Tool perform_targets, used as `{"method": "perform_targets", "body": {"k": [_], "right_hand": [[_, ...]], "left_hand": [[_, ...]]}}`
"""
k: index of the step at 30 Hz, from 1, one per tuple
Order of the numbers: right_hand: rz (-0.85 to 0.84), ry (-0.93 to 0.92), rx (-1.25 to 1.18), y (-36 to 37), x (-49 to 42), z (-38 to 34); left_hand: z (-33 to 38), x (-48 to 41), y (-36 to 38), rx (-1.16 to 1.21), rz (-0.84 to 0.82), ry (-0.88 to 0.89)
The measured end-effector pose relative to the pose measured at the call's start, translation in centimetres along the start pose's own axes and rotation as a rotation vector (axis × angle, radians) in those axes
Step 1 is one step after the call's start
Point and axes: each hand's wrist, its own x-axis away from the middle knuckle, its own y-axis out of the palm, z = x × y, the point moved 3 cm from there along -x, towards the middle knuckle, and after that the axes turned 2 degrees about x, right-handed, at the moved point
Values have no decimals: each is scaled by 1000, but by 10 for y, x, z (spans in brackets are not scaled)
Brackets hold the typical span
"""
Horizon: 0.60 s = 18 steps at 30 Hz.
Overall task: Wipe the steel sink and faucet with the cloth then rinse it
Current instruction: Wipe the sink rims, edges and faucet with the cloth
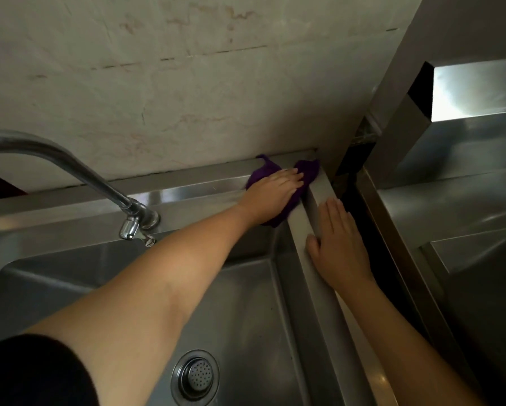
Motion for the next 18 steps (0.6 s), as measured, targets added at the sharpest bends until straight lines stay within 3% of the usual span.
{"method": "perform_targets", "body": {"k": [11, 18], "right_hand": [[-10, -61, 7, -1, -15, -9], [-10, -47, 15, 0, -15, -10]], "left_hand": [[-6, 17, 0, 44, 29, -72], [-14, 48, -13, 64, 129, -176]]}}
